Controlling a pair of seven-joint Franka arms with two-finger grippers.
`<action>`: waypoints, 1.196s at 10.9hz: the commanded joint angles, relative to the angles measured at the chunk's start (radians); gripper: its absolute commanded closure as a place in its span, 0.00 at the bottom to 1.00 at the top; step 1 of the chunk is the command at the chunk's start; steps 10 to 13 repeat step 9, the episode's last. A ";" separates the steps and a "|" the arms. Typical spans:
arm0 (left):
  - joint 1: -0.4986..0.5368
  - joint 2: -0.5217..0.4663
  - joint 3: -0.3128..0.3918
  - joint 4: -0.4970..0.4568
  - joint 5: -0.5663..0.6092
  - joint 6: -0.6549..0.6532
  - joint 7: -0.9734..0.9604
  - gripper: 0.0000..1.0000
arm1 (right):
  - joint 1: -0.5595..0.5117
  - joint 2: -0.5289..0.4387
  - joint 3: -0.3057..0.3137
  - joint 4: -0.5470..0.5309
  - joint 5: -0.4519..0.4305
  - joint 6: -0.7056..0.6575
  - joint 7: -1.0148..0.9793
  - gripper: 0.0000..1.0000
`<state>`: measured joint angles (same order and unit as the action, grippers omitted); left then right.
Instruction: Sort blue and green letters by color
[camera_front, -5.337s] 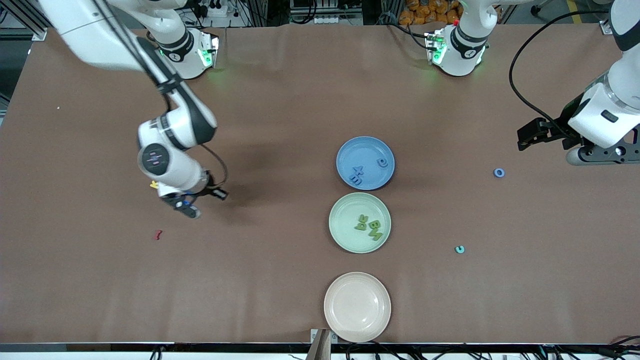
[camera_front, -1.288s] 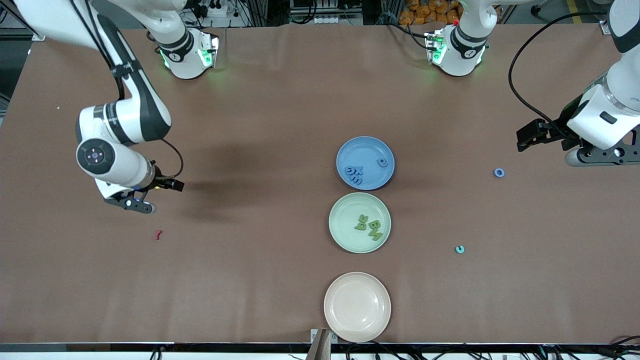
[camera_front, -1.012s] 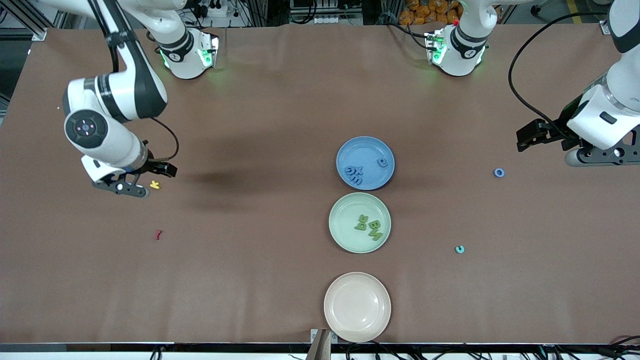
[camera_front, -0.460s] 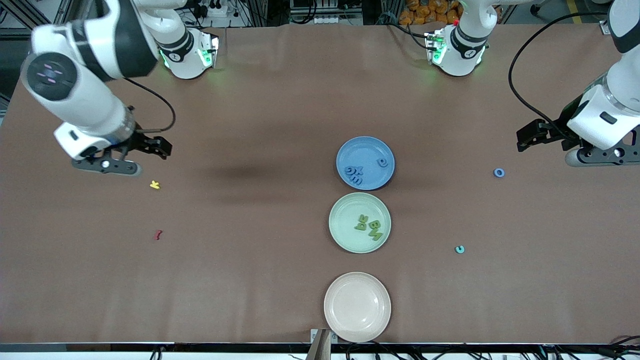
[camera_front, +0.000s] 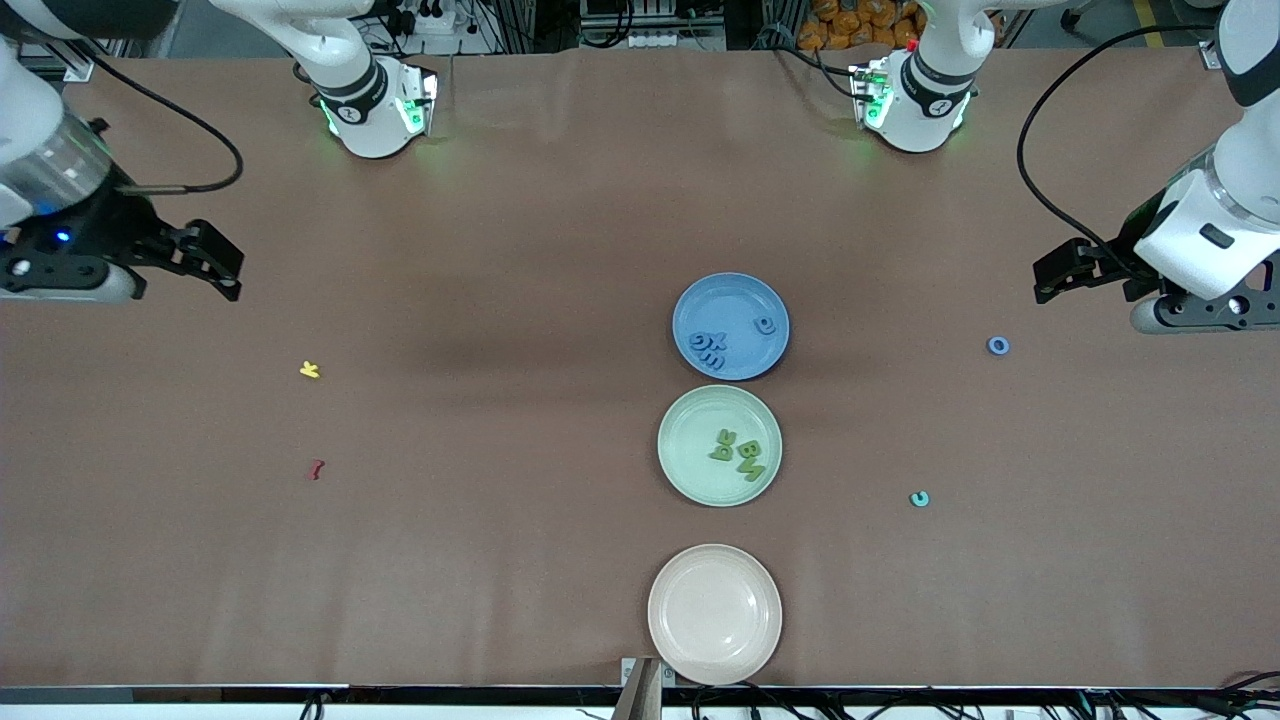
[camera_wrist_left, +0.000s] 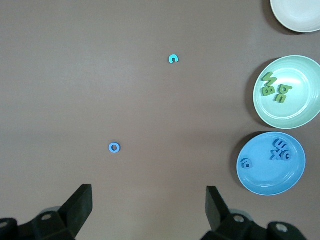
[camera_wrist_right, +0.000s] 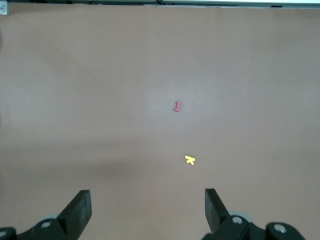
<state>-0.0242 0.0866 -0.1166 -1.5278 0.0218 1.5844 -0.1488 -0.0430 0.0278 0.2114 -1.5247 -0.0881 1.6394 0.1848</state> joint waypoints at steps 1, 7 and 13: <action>0.001 -0.004 -0.003 0.000 0.021 0.005 0.009 0.00 | -0.003 -0.012 -0.047 0.032 0.065 -0.070 -0.008 0.00; 0.000 -0.004 -0.005 0.000 0.021 0.005 0.009 0.00 | 0.003 -0.026 -0.093 0.023 0.136 -0.076 -0.025 0.00; 0.000 -0.004 -0.005 0.000 0.021 0.005 0.009 0.00 | 0.005 -0.026 -0.095 0.018 0.125 -0.079 -0.028 0.00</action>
